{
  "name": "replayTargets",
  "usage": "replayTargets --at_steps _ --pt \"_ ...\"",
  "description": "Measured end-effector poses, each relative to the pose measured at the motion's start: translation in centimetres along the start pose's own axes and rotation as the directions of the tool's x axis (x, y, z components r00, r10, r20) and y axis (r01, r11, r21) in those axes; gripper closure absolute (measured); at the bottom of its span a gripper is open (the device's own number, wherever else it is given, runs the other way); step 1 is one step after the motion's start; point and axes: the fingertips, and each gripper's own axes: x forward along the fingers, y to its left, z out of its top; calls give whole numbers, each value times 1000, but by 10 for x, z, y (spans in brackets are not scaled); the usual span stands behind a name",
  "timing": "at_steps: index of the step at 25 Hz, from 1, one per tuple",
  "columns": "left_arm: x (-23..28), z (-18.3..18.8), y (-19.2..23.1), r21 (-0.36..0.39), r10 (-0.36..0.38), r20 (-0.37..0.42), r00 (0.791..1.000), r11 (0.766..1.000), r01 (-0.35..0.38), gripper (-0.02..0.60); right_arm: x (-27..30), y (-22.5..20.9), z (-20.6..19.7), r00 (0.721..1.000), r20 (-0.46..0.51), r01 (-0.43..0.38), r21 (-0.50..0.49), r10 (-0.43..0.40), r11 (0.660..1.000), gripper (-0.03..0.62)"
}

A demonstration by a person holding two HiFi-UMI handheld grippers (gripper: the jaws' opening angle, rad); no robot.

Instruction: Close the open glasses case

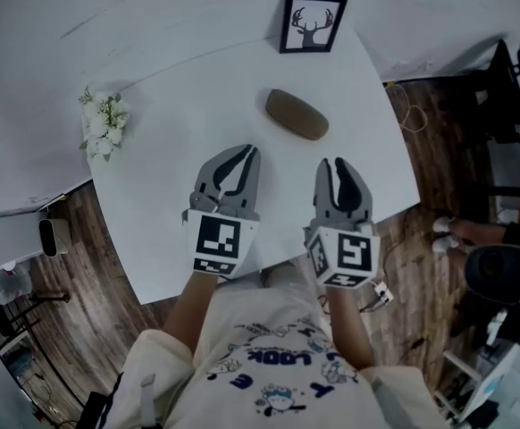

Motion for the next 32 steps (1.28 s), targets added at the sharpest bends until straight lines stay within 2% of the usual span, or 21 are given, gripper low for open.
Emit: replayTargets --at_steps 4,8,11,16,18,19,20,23,26,29,32 --pt "39 -19 19 4 -45 -61 997 999 46 581 42 -4 -7 997 -54 -54 -51 51 997 494" --pt "65 -37 35 -16 -56 -101 993 998 54 581 71 -6 -31 983 -158 -110 -81 96 991 448" --pt "88 -42 44 -9 -69 -113 991 998 69 581 97 -5 -41 963 -221 -182 -113 154 977 416" --pt "128 -48 52 28 -147 -140 979 988 153 581 136 -4 -48 916 -313 -314 -176 249 933 374" --pt "144 -55 57 71 -172 -171 970 980 186 567 148 2 -52 881 -374 -383 -204 290 901 353" --pt "152 -59 60 91 -188 -189 964 974 208 539 154 4 -57 859 -411 -422 -229 305 877 339" --pt "159 -64 62 105 -207 -206 956 967 231 504 159 5 -63 836 -449 -459 -255 317 851 324" --pt "175 -78 67 136 -265 -269 926 941 309 473 170 7 -82 755 -558 -570 -298 345 766 276" --pt "186 -90 69 177 -328 -338 882 898 402 463 176 6 -105 675 -652 -660 -327 344 676 263" --pt "198 -94 73 190 -395 -367 842 854 484 463 179 4 -129 601 -733 -732 -344 318 588 256" --pt "207 -101 71 209 -460 -405 790 795 570 457 180 6 -137 573 -753 -756 -334 322 563 250"
